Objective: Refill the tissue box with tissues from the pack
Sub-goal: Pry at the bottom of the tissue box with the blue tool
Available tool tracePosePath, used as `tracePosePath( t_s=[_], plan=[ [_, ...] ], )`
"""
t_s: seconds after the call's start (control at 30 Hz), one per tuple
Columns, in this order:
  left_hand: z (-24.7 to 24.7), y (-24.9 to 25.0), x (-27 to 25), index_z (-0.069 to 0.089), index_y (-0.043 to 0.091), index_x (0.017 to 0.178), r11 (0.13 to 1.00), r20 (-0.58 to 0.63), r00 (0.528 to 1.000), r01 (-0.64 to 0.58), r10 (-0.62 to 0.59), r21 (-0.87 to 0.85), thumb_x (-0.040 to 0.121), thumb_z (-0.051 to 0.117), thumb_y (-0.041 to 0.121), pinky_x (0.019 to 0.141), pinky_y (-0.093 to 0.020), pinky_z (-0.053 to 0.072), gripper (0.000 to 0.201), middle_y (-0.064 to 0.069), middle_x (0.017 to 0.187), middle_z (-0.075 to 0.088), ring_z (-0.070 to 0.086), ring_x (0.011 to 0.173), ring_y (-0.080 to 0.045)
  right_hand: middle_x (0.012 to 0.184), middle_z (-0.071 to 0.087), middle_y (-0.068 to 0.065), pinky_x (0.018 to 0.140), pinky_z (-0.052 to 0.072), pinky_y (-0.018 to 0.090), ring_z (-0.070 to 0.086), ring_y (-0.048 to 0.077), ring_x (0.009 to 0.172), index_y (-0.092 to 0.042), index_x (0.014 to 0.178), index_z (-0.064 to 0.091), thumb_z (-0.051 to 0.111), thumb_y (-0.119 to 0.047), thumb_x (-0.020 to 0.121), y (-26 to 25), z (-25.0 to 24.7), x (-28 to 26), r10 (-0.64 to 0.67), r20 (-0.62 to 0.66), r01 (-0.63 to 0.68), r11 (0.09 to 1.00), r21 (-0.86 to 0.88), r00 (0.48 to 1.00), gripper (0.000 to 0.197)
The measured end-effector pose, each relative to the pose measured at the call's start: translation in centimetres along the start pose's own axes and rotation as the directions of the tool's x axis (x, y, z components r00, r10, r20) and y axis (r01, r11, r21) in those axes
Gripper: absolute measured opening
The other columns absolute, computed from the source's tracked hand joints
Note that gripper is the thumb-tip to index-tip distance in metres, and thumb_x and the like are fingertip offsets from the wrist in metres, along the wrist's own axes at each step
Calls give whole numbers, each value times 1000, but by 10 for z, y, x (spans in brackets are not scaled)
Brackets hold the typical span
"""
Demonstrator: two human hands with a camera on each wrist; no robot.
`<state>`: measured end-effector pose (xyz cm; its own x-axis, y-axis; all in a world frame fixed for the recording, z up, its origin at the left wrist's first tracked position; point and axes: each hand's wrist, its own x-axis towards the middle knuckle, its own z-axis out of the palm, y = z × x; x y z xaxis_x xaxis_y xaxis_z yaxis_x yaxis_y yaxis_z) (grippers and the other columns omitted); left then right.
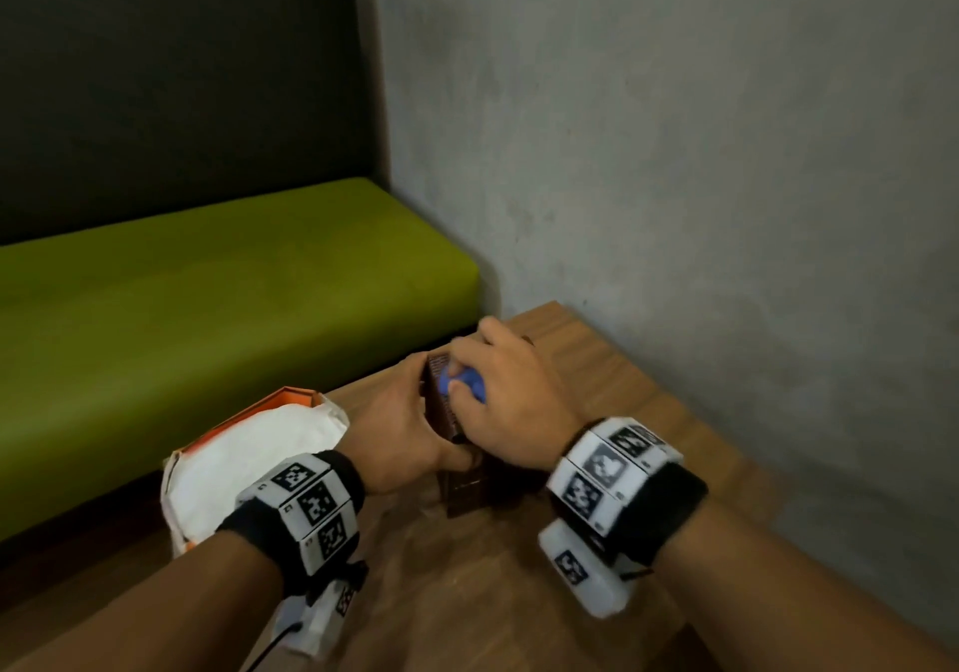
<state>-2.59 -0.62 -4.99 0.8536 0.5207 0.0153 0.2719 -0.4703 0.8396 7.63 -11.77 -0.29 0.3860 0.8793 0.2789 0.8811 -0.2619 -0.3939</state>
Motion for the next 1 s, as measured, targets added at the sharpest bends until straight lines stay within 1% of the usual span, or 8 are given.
tracePosePath(
  t_s=[0.17, 0.37, 0.5, 0.63, 0.7, 0.83, 0.9, 1.0],
  plan=[
    [7, 4, 8, 49, 33, 119, 1000, 7, 1000, 9, -9, -16, 40, 90, 40, 81, -40, 60, 90, 13, 110, 63, 66, 98, -8, 93, 52, 5, 66, 39, 32, 56, 27, 84, -16, 84, 61, 58, -26, 82, 45, -24, -4, 234, -136, -248, 964, -95, 963, 11],
    [3, 3, 15, 54, 31, 109, 1000, -42, 999, -6, 6, -2, 43, 70, 53, 70, -19, 51, 71, 10, 100, 69, 64, 86, 4, 84, 47, 0, 56, 38, 34, 49, 20, 71, -22, 76, 56, 60, -29, 76, 0, 1, -6, -10, -83, 11, 1000, 12, 996, 8],
    [4, -3, 16, 52, 33, 118, 1000, -40, 999, 30, -30, 1, 37, 85, 42, 81, -33, 58, 88, 14, 107, 67, 64, 96, -1, 76, 42, -5, 55, 44, 41, 48, 18, 66, -23, 68, 49, 58, -31, 70, 30, -9, -14, 27, -163, -11, 995, 98, 986, 12],
    [7, -1, 20, 52, 29, 122, 999, -48, 999, 22, -20, 24, 39, 91, 37, 84, -34, 58, 92, 15, 110, 65, 63, 98, -1, 73, 38, -9, 52, 37, 33, 42, 14, 62, -21, 66, 50, 57, -32, 70, 52, -17, -13, 181, -285, -189, 982, -4, 941, 13],
    [8, -2, 20, 52, 27, 120, 1000, -61, 998, 15, -14, 15, 42, 89, 38, 81, -32, 56, 87, 15, 107, 66, 63, 95, 0, 79, 46, -5, 56, 42, 37, 50, 20, 68, -19, 70, 55, 57, -32, 72, 35, -9, -10, 134, -266, -140, 990, -4, 955, 13],
    [3, -1, 12, 53, 32, 106, 998, -83, 997, 4, 1, 60, 54, 66, 50, 69, -26, 53, 56, 14, 91, 67, 64, 82, 3, 80, 41, -4, 55, 30, 29, 41, 16, 65, -20, 75, 54, 60, -28, 76, -4, 9, -8, -49, -150, 52, 999, 15, 987, 10],
    [0, 1, 9, 52, 32, 109, 1000, -70, 997, 16, -14, 26, 45, 71, 51, 68, -14, 51, 69, 16, 93, 66, 64, 83, 9, 79, 43, -3, 53, 35, 33, 44, 17, 65, -20, 73, 52, 60, -28, 76, 3, 7, -10, -67, -173, 70, 997, 10, 983, 11],
    [1, 4, 11, 52, 27, 120, 999, -62, 998, 35, -34, 7, 37, 88, 39, 78, -26, 57, 91, 15, 105, 66, 63, 93, 4, 77, 42, -3, 53, 33, 32, 43, 16, 64, -19, 71, 51, 60, -27, 75, 33, -1, -15, 1, -272, -5, 1000, -14, 962, 13]
  ],
)
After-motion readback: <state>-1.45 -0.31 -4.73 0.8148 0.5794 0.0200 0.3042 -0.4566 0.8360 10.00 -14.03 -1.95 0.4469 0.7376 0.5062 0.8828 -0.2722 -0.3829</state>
